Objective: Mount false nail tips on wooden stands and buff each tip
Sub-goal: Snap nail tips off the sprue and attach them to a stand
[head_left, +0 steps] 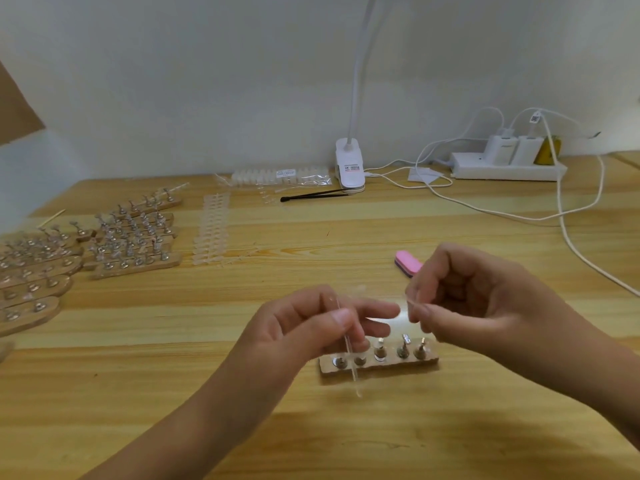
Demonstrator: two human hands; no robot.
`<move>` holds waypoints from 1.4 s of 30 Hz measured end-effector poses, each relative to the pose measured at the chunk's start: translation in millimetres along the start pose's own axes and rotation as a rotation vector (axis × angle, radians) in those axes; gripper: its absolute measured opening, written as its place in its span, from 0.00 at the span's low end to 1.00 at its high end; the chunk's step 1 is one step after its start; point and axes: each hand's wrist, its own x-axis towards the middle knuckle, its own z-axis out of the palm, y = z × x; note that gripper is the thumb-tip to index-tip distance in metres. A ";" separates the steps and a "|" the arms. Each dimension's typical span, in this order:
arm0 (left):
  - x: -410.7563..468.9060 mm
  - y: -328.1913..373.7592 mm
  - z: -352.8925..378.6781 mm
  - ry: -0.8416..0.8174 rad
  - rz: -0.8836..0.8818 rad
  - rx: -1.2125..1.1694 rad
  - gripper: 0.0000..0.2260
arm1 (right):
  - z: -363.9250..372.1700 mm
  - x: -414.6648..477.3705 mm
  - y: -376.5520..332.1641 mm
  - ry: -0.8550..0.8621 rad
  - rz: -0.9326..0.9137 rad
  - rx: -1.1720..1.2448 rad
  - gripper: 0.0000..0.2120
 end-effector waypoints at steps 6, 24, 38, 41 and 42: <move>-1.7 -3.5 2.9 -0.008 -0.013 0.078 0.09 | -0.4 0.7 3.5 -0.082 0.078 0.008 0.04; -1.0 -3.4 5.3 -0.155 -0.043 -0.333 0.11 | 8.9 3.9 20.5 0.249 -0.254 -0.295 0.08; -1.8 -1.3 6.2 -0.158 -0.043 -0.363 0.10 | 4.1 4.9 18.1 0.239 -0.258 -0.356 0.11; -0.3 -2.5 5.3 -0.157 -0.045 -0.368 0.09 | 4.6 4.6 18.1 0.238 -0.276 -0.359 0.11; 0.0 -2.9 5.0 -0.156 -0.047 -0.370 0.08 | 4.4 4.6 18.2 0.236 -0.282 -0.351 0.11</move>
